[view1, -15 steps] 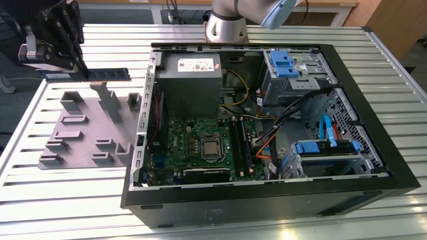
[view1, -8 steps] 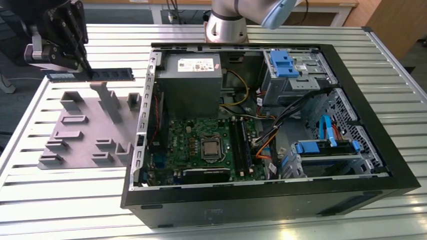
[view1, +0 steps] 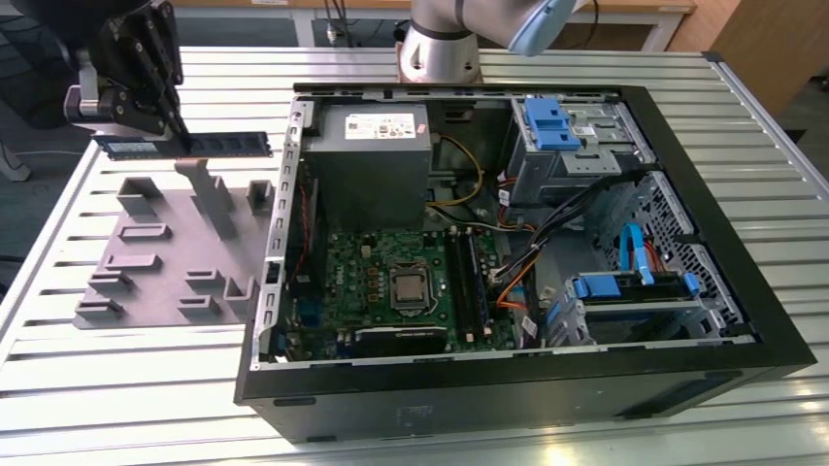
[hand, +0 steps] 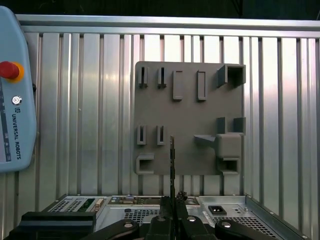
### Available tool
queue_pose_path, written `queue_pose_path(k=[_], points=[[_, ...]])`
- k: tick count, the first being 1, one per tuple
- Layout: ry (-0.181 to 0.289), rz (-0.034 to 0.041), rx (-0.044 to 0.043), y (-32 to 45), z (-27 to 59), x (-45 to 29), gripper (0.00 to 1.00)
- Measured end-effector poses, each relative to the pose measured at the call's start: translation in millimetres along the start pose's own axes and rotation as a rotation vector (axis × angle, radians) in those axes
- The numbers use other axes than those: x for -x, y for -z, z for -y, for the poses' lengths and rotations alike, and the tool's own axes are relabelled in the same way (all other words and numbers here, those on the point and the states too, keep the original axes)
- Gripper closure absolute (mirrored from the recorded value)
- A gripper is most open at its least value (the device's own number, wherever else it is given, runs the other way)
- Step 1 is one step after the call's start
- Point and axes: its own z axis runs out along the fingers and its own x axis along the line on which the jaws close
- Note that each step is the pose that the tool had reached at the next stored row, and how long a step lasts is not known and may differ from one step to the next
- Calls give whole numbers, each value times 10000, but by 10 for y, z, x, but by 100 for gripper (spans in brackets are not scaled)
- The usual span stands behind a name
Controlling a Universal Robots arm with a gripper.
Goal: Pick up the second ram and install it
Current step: 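Pick up the second ram and move it above second insertion slot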
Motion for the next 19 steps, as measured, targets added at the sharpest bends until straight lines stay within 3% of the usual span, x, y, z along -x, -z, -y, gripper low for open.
queue_pose_path(k=[19], points=[[0, -1, 0, 3, 166, 2, 86]])
